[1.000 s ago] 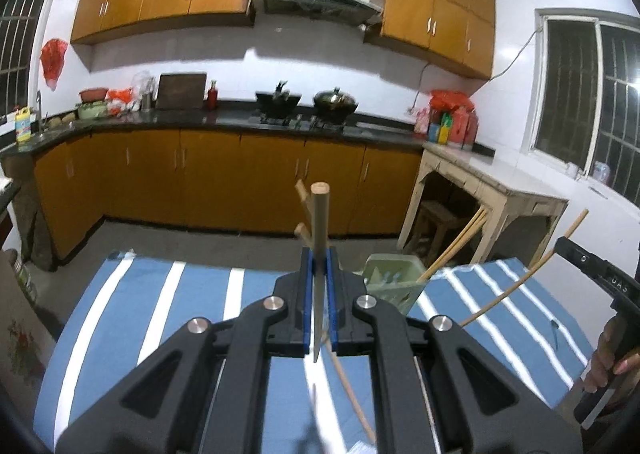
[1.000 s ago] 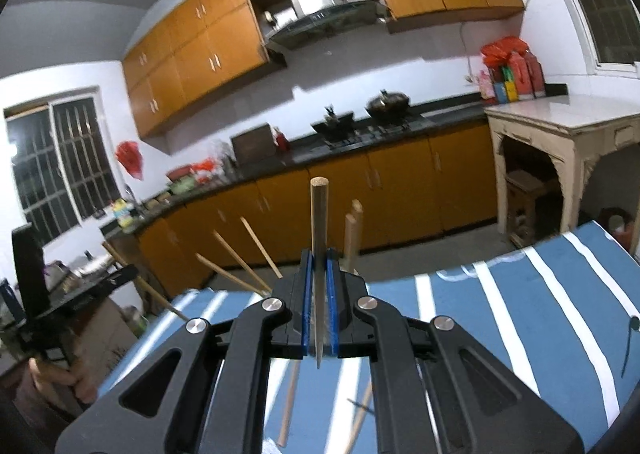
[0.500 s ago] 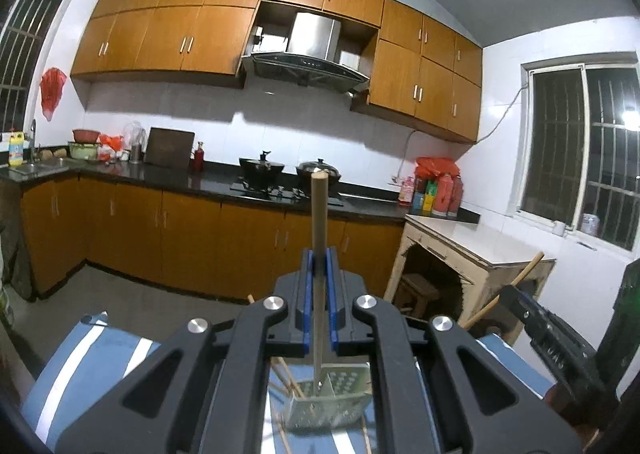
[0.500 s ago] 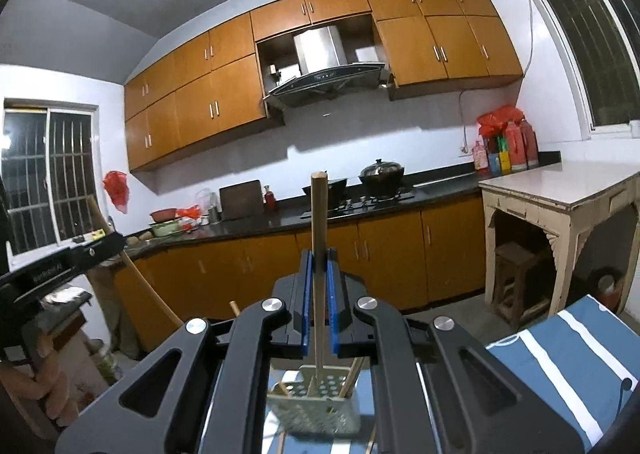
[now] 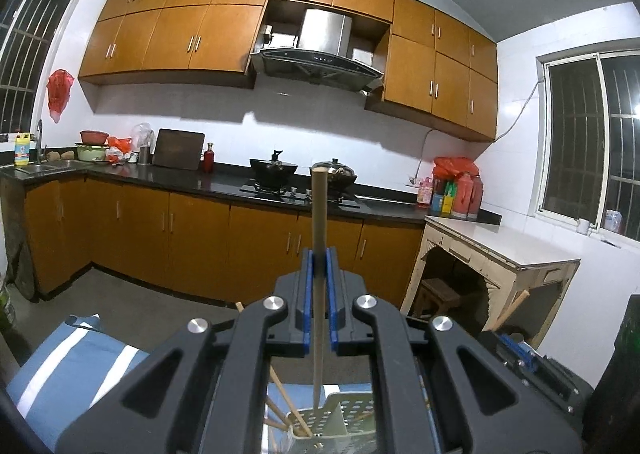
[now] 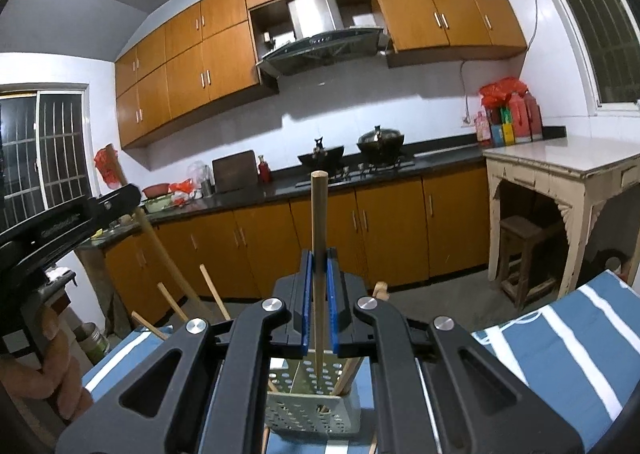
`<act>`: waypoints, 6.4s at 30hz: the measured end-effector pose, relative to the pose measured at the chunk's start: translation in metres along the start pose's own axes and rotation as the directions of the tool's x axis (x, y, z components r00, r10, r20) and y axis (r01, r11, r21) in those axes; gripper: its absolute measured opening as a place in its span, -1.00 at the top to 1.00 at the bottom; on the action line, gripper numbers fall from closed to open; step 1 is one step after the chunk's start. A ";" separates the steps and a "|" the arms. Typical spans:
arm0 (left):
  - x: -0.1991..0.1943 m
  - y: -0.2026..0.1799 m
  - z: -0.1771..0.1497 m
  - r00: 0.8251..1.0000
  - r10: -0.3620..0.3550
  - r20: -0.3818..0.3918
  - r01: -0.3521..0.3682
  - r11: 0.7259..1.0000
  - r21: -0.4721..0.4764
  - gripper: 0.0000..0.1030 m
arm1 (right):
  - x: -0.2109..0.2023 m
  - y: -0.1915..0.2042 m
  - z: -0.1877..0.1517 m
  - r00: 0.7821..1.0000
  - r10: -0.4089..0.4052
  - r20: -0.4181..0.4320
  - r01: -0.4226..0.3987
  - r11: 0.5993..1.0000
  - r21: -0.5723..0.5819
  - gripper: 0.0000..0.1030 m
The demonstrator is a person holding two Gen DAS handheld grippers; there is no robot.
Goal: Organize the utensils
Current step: 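Carry both chopsticks over the green holder and lower them in, then open both tools to release the chopsticks into the green holder, then close the right tool on a chopstick while the left tool grasps another, then lift the held chopsticks off the cloth with both tools, then carry both chopsticks over the green holder and lower them in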
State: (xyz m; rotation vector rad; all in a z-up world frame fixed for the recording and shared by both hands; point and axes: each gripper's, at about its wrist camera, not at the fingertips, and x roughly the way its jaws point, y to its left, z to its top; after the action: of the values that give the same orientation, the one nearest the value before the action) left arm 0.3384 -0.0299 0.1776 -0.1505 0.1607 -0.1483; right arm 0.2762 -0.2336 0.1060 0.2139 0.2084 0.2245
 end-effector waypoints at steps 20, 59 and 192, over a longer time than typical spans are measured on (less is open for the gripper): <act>0.036 0.023 -0.048 0.986 0.025 -0.163 -0.032 0.999 -0.042 0.48 | 0.008 0.008 -0.020 0.992 0.039 -0.119 -0.039 0.999 0.009 0.70; -0.101 0.111 -0.222 0.823 0.087 -0.562 -0.141 0.989 -0.053 -0.30 | -0.022 -0.005 -0.216 0.783 -0.086 -0.616 0.135 0.990 0.033 0.31; -0.098 0.081 -0.114 0.940 0.055 -0.336 -0.021 0.994 0.103 0.85 | -0.090 -0.036 -0.066 0.979 -0.173 -0.109 0.170 0.985 -0.029 0.85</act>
State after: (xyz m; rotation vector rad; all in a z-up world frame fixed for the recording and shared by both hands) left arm 0.2338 0.0496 0.0680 -0.0221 0.4993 -0.1426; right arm 0.1825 -0.2777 0.0504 0.1626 0.3336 0.0667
